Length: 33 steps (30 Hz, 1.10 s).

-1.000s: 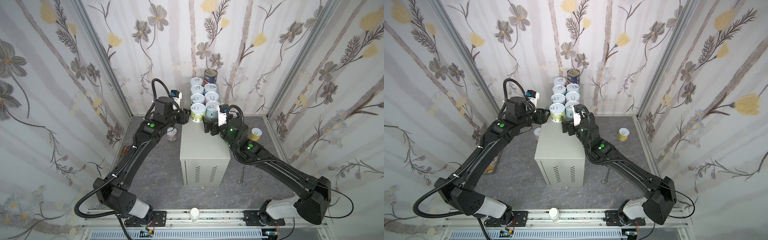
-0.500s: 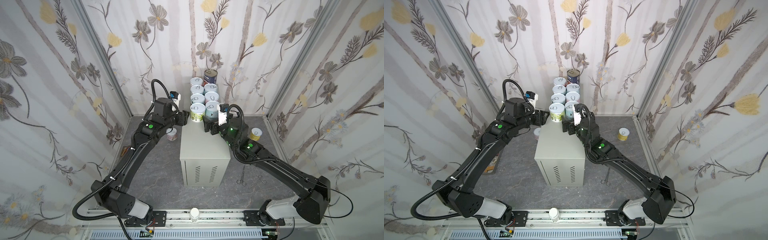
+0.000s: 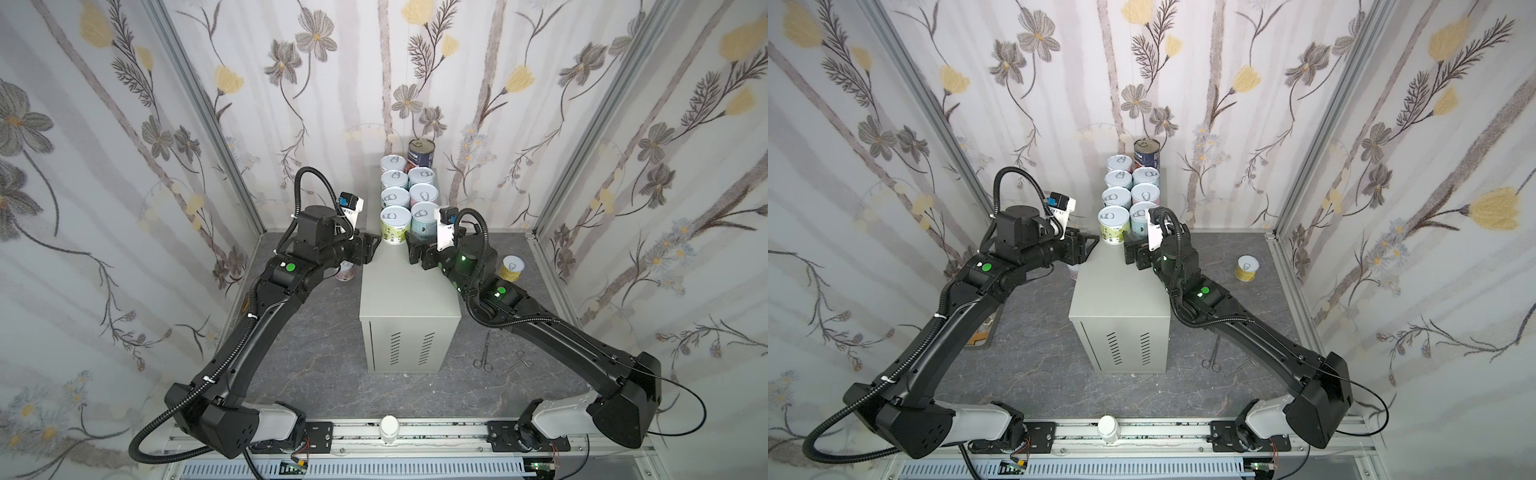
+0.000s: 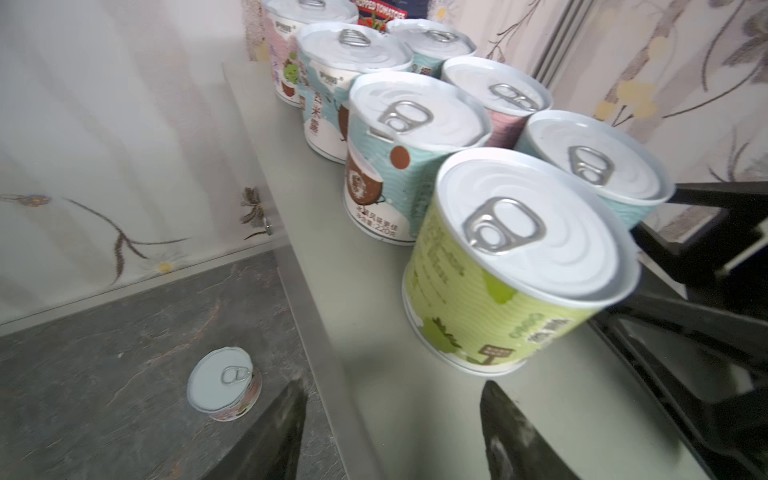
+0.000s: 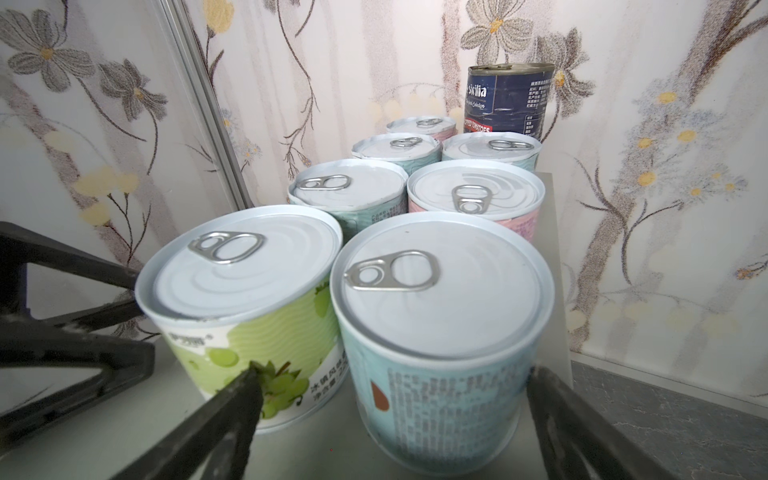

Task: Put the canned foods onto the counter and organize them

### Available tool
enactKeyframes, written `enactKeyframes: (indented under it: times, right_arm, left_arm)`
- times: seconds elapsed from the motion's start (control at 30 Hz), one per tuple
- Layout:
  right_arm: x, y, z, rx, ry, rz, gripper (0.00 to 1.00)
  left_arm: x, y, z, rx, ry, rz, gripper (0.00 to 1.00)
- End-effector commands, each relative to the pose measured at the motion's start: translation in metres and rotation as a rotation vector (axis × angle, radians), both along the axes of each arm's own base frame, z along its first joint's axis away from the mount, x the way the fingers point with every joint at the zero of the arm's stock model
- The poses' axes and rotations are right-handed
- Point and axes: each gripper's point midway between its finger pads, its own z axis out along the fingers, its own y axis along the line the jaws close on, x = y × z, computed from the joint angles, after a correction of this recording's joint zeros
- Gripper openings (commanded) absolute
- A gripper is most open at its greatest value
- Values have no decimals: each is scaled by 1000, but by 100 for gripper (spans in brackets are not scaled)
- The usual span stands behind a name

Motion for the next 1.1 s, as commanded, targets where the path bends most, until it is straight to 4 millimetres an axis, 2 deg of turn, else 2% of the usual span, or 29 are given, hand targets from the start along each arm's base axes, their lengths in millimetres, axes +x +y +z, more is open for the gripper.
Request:
enactKeyframes:
  times: [0.0, 0.43, 0.77, 1.07]
  right_arm:
    - [-1, 1, -3, 2, 14, 9, 100]
    - [-1, 0, -1, -1, 13, 7, 100]
    - [0, 1, -2, -3, 15, 7, 100]
    - [1, 1, -4, -6, 19, 5, 100]
  left_arm:
    - [-7, -12, 15, -49, -52, -80, 66]
    - [6, -24, 15, -88, -58, -93, 66]
    - [18, -21, 11, -73, -61, -38, 65]
    - [20, -22, 12, -77, -63, -36, 65]
